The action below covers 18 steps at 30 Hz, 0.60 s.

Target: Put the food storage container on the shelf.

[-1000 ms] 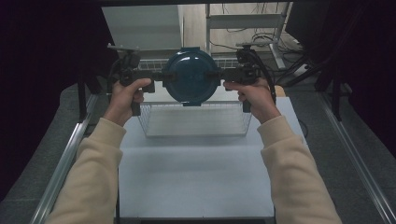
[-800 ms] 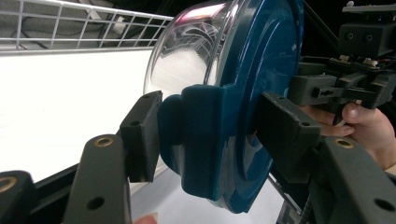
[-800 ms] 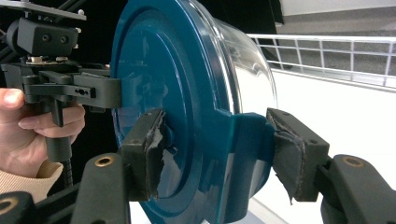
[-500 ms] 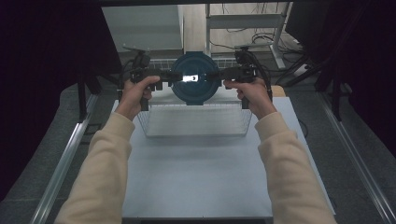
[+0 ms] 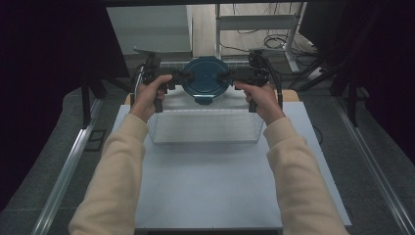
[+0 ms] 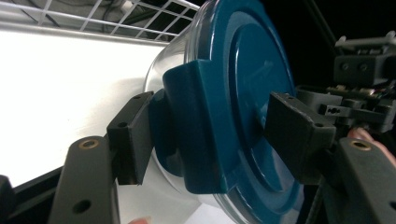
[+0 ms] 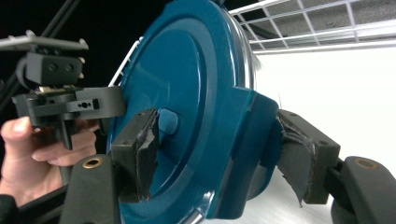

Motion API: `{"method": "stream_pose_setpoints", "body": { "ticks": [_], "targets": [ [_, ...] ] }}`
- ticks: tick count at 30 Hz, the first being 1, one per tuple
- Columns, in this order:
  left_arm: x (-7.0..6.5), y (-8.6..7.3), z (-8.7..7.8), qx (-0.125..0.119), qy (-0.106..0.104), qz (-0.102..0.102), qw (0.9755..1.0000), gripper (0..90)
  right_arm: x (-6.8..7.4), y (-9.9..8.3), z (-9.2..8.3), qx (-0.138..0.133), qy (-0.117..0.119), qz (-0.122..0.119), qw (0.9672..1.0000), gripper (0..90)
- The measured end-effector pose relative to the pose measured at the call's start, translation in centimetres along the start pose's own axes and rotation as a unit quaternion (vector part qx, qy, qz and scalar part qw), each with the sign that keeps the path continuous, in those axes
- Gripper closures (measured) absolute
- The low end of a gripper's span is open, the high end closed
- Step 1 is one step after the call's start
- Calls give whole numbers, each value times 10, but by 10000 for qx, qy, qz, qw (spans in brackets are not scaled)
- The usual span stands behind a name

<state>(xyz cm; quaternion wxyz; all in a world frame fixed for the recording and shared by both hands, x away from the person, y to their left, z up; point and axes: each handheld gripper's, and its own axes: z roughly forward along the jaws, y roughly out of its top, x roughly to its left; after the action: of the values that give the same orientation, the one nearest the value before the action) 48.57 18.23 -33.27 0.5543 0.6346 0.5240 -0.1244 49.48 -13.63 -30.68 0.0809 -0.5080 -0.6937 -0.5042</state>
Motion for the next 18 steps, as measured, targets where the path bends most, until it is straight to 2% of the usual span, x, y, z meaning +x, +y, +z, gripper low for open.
{"method": "stream_pose_setpoints", "body": {
  "ticks": [6,7,8,12,14,15,17,18],
  "targets": [
    [9,0,7,-16,-46,-172,9998,327,-11,-3,7,-103,60,489,9987,309],
    [9,0,7,-62,-55,-124,9999,324,-13,-4,8,-108,84,581,9982,312],
    [9,0,7,-75,-66,-125,9999,325,-13,-5,8,-220,78,552,9982,313],
    [9,-2,7,-120,-72,-75,9999,321,-8,-7,9,-253,-60,384,9989,258],
    [6,-3,7,-214,84,125,9997,301,-3,-9,9,-303,-217,264,9990,207],
    [3,-4,5,-290,265,272,9989,283,-1,-9,9,-350,-251,212,9988,188],
    [-3,-4,2,-432,497,455,9968,263,4,-10,7,-451,-361,105,9983,170],
    [-4,-5,1,-465,542,486,9963,239,7,-10,5,-525,-464,-59,9975,160]
  ]
}}
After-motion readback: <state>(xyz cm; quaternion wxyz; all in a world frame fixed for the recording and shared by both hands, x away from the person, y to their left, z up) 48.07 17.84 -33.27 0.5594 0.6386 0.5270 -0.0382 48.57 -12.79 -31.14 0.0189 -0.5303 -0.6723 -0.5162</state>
